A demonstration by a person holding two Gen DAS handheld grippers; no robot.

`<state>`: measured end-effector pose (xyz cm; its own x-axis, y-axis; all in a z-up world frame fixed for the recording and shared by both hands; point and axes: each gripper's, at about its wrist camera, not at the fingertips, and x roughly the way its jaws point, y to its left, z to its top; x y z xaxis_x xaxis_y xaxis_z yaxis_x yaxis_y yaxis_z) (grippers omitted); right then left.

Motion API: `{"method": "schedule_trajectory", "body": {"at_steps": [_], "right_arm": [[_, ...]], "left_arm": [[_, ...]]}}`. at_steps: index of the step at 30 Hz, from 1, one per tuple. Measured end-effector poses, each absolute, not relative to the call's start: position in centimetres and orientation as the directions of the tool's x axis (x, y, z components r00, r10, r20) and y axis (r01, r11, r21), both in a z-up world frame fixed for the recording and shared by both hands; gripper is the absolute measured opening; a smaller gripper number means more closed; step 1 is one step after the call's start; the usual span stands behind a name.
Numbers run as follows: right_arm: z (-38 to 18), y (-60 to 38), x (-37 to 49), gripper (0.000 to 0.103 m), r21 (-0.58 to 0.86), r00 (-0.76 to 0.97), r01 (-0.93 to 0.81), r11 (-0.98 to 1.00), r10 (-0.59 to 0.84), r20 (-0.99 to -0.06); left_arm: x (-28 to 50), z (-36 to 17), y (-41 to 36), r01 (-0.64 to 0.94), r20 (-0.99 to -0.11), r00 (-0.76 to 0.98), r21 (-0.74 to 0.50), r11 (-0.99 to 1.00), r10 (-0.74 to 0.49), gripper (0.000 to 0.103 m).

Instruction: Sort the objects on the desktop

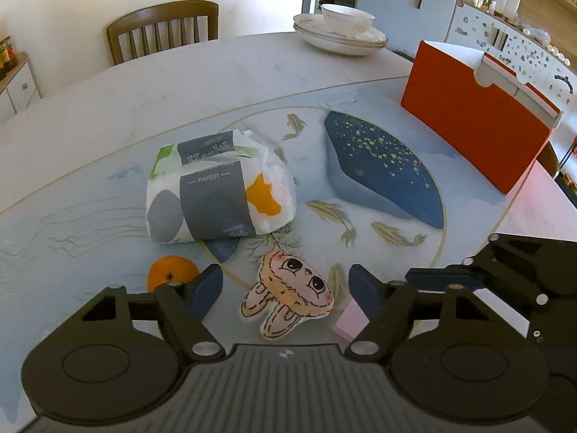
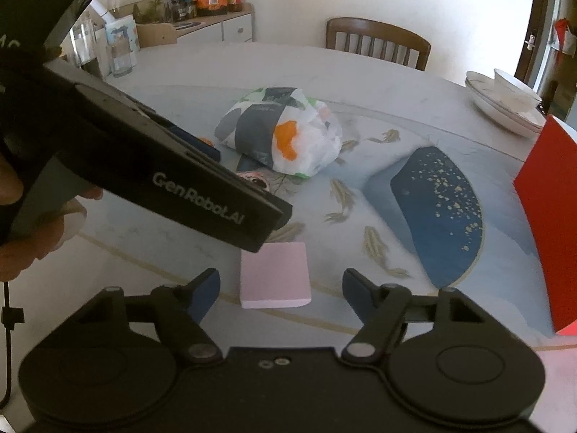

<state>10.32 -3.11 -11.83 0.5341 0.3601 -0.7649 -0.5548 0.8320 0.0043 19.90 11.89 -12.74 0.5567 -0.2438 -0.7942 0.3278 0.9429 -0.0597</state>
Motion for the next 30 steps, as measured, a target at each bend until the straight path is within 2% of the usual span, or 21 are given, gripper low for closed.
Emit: {"method": "schedule_trajectory", "body": {"at_steps": [3,5,7,13,22,30], "right_arm": [[-11.9,-3.0,10.4,0.067,0.01,0.534,-0.554,0.833,0.364,-0.763],[-11.8,-2.8,10.5,0.061,0.01,0.533,-0.559,0.829,0.369,-0.761],[-11.7,-2.8,10.5,0.053,0.008,0.531,-0.567,0.823,0.373,-0.761],[-11.6,-3.5,10.7,0.04,0.017,0.53,-0.562,0.827,0.376,-0.76],[-11.5,-6.5,11.4,0.04,0.025,0.555,-0.484,0.875,0.329,-0.764],[-11.0,-9.4,11.7,0.04,0.059,0.565,-0.414,0.909,0.307,-0.766]], "left_arm": [[19.9,-12.9,11.8,0.335,-0.799,0.549,-0.059,0.94,-0.246,0.066],[20.0,-13.0,11.8,0.333,-0.804,0.542,-0.063,0.941,-0.246,0.063],[20.1,-13.2,11.8,0.331,-0.808,0.533,-0.073,0.941,-0.25,0.057],[20.1,-13.3,11.9,0.33,-0.813,0.522,-0.087,0.94,-0.258,0.053],[19.9,-13.4,11.2,0.324,-0.814,0.522,-0.087,0.942,-0.254,0.046],[19.2,-12.9,9.9,0.327,-0.809,0.526,-0.091,0.941,-0.261,0.045]]}}
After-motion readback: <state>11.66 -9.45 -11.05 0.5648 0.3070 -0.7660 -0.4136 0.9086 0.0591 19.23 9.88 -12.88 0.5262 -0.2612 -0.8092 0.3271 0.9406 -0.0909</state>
